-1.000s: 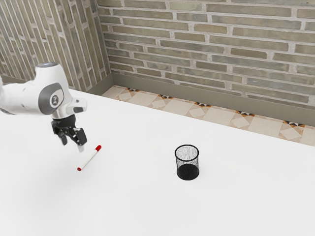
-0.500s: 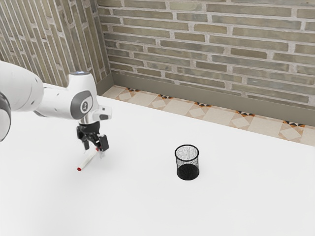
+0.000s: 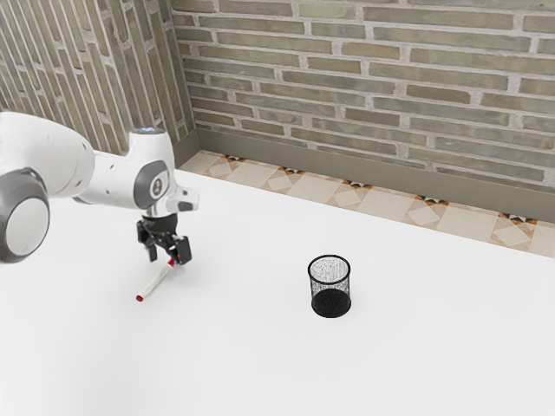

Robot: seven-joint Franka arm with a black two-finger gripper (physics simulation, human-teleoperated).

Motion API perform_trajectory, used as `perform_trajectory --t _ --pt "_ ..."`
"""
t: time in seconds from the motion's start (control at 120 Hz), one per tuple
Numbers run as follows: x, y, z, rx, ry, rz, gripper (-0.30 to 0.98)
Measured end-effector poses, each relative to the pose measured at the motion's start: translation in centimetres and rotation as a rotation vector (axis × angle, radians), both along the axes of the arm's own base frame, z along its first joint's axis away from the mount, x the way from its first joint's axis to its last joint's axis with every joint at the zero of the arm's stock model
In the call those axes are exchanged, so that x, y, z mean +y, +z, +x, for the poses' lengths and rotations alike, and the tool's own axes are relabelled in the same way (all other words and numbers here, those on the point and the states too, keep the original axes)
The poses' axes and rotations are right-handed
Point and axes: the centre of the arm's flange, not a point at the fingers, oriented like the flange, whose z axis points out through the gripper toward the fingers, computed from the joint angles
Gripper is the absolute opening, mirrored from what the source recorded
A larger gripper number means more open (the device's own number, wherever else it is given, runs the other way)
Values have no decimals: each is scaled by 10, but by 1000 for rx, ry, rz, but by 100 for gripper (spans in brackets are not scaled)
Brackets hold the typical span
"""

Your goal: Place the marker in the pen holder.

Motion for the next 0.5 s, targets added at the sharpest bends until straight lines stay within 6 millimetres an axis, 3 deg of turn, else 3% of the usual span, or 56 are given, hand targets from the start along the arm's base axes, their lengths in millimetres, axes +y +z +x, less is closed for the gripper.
perform_trajectory --t 0.417,0.5 --pt "10 -21 2 16 20 -17 69" --pt "10 -18 4 6 20 -26 58"
